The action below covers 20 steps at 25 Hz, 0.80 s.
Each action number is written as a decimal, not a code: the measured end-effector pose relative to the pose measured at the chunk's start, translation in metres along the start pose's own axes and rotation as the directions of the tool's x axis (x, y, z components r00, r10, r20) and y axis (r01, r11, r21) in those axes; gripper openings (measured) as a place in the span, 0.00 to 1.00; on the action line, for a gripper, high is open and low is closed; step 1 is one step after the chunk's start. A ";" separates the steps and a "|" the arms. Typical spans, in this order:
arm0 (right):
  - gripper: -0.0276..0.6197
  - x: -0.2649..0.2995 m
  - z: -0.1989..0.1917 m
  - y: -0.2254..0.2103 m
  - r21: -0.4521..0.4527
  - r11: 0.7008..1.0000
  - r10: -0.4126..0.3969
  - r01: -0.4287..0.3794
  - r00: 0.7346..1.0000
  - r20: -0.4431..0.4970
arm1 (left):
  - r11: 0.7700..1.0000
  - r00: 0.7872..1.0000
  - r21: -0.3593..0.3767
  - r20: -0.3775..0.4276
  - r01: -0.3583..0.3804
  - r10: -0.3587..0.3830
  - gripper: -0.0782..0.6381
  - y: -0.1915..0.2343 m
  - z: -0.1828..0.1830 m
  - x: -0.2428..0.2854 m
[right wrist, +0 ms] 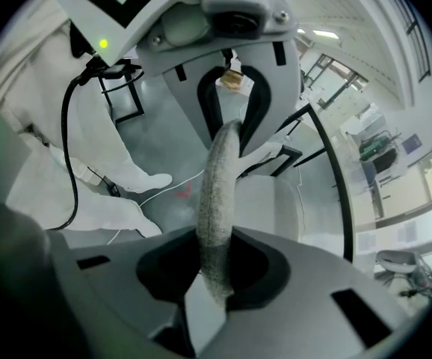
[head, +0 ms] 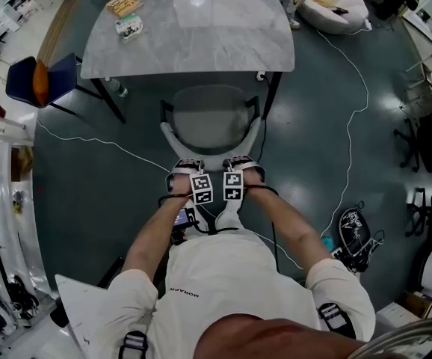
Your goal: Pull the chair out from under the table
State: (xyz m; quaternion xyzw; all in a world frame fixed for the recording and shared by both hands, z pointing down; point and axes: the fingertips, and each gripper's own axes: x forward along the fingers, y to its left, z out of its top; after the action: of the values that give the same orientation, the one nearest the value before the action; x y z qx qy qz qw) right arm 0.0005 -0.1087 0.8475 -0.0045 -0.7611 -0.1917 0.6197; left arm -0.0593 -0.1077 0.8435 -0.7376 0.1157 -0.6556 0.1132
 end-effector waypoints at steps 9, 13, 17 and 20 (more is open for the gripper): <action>0.17 -0.008 0.010 0.029 0.020 0.999 0.026 -0.025 1.000 -0.006 | 0.999 0.999 -0.031 0.010 0.040 -0.039 0.23 -0.029 -0.001 -0.011; 0.17 -0.011 0.017 0.038 0.028 0.999 0.032 -0.032 0.999 0.001 | 0.998 0.998 -0.033 0.011 0.056 -0.056 0.23 -0.039 -0.002 -0.014; 0.17 -0.014 0.020 0.049 0.031 0.999 0.042 -0.042 0.999 -0.005 | 0.997 0.997 -0.045 0.015 0.070 -0.070 0.23 -0.051 -0.002 -0.019; 0.17 -0.014 0.021 0.055 0.034 0.998 0.053 -0.053 0.999 -0.011 | 0.993 0.996 -0.082 0.034 0.087 -0.084 0.23 -0.056 -0.002 -0.021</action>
State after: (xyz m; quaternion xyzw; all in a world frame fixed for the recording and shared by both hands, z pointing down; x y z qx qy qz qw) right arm -0.0030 -0.0482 0.8467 -0.0132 -0.7600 -0.1623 0.6292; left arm -0.0625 -0.0485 0.8421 -0.7558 0.1095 -0.6431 0.0559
